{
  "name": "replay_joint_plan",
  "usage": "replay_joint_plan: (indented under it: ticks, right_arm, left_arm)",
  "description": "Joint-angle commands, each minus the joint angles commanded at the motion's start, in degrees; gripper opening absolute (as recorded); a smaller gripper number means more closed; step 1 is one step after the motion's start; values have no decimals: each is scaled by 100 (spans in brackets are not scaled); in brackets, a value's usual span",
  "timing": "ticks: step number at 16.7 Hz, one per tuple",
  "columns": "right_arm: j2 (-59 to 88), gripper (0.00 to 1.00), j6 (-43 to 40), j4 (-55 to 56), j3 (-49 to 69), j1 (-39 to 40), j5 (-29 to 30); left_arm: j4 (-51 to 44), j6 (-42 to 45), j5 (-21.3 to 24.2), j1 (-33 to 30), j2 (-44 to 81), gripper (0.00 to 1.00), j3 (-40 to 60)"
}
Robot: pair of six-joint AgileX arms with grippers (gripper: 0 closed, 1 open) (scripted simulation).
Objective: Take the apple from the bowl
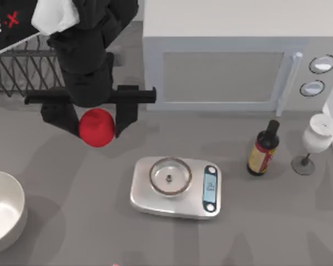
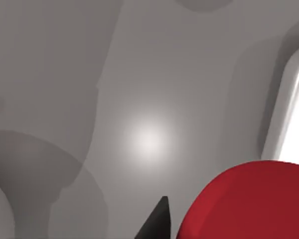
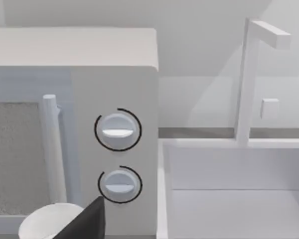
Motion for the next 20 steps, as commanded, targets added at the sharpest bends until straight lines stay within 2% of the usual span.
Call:
replay_joint_plan:
  ticks: [5, 11, 20]
  right_arm:
    - [0, 100, 0, 0, 0, 0, 0]
    - [0, 100, 0, 0, 0, 0, 0]
    - [0, 100, 0, 0, 0, 0, 0]
  left_arm:
    - [1466, 5, -15, 30, 202, 0, -1175]
    - [1748, 4, -3, -1, 266, 0, -1447]
    - [1748, 4, -3, -1, 266, 68, -1447]
